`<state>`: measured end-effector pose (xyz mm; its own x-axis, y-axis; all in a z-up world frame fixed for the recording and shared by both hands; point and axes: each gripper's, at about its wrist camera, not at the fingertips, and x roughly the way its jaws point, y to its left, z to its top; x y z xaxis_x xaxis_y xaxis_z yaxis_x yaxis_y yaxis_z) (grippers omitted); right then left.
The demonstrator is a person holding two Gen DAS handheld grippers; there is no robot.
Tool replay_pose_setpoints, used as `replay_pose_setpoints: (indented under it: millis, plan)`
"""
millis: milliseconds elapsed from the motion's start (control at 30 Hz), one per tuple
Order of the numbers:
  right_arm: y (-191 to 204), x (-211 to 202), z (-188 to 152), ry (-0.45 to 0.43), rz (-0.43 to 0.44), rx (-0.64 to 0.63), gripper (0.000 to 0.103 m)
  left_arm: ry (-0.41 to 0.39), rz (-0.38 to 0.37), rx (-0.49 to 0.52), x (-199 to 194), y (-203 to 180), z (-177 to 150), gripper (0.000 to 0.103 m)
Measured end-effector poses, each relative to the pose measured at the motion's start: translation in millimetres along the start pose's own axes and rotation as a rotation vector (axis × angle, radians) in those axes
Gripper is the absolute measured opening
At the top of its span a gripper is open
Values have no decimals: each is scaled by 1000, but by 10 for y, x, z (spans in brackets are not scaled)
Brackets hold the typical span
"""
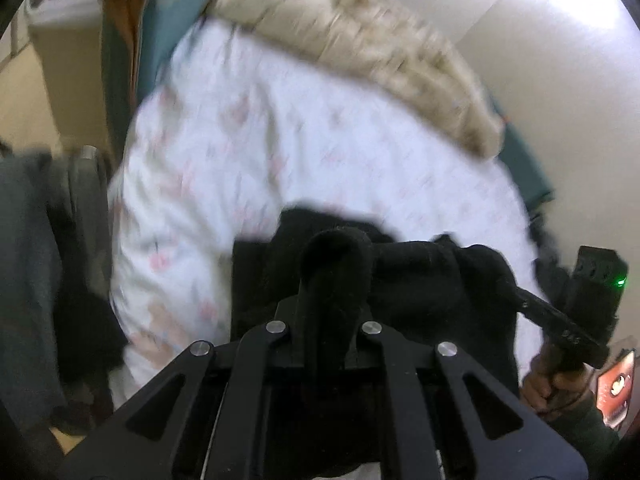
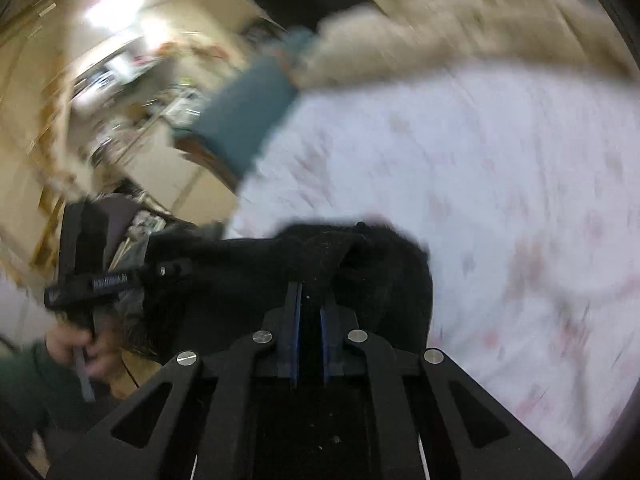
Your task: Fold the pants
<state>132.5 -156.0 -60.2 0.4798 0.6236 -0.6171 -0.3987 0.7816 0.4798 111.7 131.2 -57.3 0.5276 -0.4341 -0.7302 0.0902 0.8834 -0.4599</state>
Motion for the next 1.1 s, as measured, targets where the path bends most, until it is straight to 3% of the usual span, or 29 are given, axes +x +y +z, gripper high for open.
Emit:
replay_pose_setpoints:
  millis: [67, 133, 333, 367, 433, 500, 567, 633, 733, 800, 867, 933, 967, 1033, 1067, 1100]
  plan:
    - [-70, -46, 198, -48, -14, 2, 7, -39, 27, 30, 15, -29, 188, 6]
    - [-284, 108, 376, -46, -24, 48, 7, -4, 60, 15, 304, 12, 385, 6]
    - [-875, 1101, 442, 93, -186, 104, 12, 112, 221, 43, 1417, 261, 622, 7]
    - [-930, 1237, 407, 121, -238, 78, 17, 148, 230, 12, 1568, 335, 612, 10]
    - [-1056, 1385, 379, 181, -281, 89, 55, 223, 231, -57, 1721, 464, 614, 13]
    - [-1192, 1302, 425, 180, -241, 147, 61, 230, 196, -95, 1639, 539, 659, 29]
    - [-1289, 1085, 487, 170, -204, 198, 63, 210, 177, -122, 1441, 618, 717, 64]
    - [-1287, 832, 522, 153, -171, 222, 64, 179, 164, -133, 1182, 665, 763, 71]
    - [-1162, 346, 481, 114, -97, 260, 65, 120, 155, -160, 691, 672, 718, 72]
    - [-1030, 102, 392, 85, -30, 288, 72, 98, 127, -199, 455, 675, 620, 72]
    - [-870, -62, 211, 91, 51, 342, 75, 102, 108, -215, 276, 599, 412, 79]
    - [-745, -61, 66, 121, 106, 368, 75, 150, 150, -183, 278, 498, 200, 79]
    - [-662, -30, -15, 143, 116, 366, 75, 199, 208, -165, 354, 450, 40, 79]
    - [-464, 77, -118, 170, 94, 292, 71, 223, 217, -177, 440, 430, -158, 74]
    - [-390, 145, -151, 177, 80, 266, 66, 220, 215, -169, 464, 416, -231, 55]
    - [-350, 210, -178, 189, 78, 259, 44, 228, 221, -141, 533, 379, -279, 39]
